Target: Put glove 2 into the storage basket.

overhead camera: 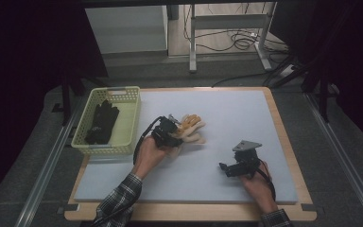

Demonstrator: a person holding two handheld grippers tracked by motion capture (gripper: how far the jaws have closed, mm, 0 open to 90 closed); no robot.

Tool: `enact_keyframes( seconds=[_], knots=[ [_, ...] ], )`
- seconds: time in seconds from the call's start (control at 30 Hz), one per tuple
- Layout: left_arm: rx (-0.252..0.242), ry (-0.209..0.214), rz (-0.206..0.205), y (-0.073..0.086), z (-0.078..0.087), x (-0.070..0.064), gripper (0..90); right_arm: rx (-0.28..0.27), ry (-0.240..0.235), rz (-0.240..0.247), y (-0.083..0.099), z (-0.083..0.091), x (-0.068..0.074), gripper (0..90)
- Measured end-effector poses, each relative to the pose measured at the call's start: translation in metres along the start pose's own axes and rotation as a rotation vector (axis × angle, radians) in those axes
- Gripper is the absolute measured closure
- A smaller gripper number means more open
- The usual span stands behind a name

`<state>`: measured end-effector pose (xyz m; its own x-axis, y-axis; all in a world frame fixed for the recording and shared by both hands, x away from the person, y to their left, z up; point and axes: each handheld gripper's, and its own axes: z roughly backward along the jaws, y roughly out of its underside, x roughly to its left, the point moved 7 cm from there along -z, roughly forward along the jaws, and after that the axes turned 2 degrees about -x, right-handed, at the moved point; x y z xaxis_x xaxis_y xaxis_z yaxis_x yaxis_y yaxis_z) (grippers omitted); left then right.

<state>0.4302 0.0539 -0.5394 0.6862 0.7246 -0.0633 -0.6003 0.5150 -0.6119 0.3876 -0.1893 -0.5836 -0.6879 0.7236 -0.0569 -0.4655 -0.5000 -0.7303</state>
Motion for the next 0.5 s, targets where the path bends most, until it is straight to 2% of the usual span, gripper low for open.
enact_keyframes(
  seconds=[0.2,0.27,0.3,0.5],
  knots=[
    [-0.023,-0.033,0.045,-0.011,0.023,0.016,63.3,-0.001,0.000,0.001,0.000,0.000,0.000,5.4],
    [-0.029,-0.053,0.060,-0.014,0.038,0.028,63.2,-0.001,0.000,0.003,0.000,0.000,0.000,5.4],
    [-0.029,-0.053,0.060,-0.014,0.038,0.028,63.1,-0.001,0.000,0.003,0.000,0.000,0.000,5.4],
    [-0.051,-0.109,0.115,-0.017,0.066,0.054,62.9,-0.003,0.000,0.002,0.000,0.000,0.000,5.4]
  ],
)
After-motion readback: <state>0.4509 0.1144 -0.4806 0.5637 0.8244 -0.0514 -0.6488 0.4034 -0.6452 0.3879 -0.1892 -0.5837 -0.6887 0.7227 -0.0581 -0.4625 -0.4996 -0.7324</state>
